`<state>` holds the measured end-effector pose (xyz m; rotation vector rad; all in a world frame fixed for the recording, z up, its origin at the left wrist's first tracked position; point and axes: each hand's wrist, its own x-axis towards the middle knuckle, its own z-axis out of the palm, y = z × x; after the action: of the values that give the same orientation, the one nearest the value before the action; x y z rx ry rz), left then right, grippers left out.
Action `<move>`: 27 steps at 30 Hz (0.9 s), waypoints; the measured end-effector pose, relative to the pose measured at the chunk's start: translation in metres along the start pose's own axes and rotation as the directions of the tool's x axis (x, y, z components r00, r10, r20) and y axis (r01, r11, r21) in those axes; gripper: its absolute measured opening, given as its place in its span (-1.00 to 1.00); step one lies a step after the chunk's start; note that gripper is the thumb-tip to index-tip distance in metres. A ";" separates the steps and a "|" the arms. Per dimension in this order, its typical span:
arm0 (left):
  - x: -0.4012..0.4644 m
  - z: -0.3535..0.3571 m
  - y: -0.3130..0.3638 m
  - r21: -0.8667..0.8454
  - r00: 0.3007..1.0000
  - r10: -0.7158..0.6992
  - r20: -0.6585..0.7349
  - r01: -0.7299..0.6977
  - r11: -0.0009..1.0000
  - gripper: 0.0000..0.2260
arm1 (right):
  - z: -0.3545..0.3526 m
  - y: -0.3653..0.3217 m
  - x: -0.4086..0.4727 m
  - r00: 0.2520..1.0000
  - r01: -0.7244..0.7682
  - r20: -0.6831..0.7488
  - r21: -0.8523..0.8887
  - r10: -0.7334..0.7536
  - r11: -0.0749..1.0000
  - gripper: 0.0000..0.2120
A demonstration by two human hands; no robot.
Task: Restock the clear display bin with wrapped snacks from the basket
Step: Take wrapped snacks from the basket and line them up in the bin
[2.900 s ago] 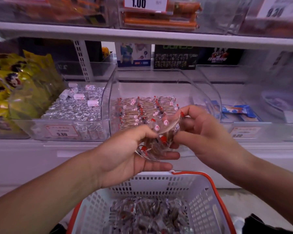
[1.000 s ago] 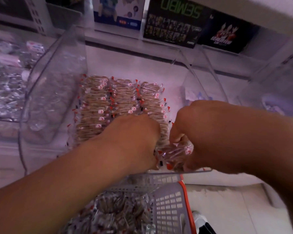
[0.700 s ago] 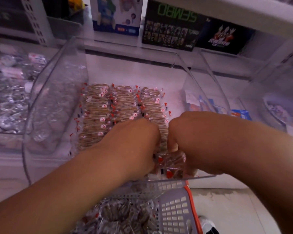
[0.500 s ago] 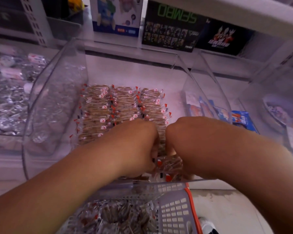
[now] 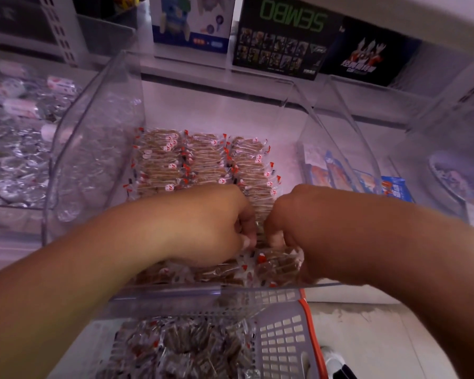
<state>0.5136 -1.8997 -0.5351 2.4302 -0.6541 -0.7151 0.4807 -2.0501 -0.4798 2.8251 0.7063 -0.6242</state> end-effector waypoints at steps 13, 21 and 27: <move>-0.003 -0.003 -0.001 -0.032 1.000 0.027 0.016 -0.026 0.999 -0.91 | -0.046 0.024 -0.032 0.975 -0.102 -0.208 -0.132 0.073 0.986 -0.60; 0.007 0.022 0.035 0.484 0.988 0.117 -0.097 -0.056 0.873 -0.49 | -0.062 0.036 -0.048 0.959 -0.060 -0.277 -0.018 0.053 0.998 -0.54; 0.018 0.032 0.034 0.634 0.963 0.238 -0.129 -0.105 0.767 -0.59 | -0.057 0.034 -0.052 0.957 -0.021 -0.288 0.037 0.031 0.999 -0.53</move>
<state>0.4977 -1.9463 -0.5446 2.9229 -1.1609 -0.1656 0.4758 -2.0873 -0.4043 2.9853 0.7074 -0.2200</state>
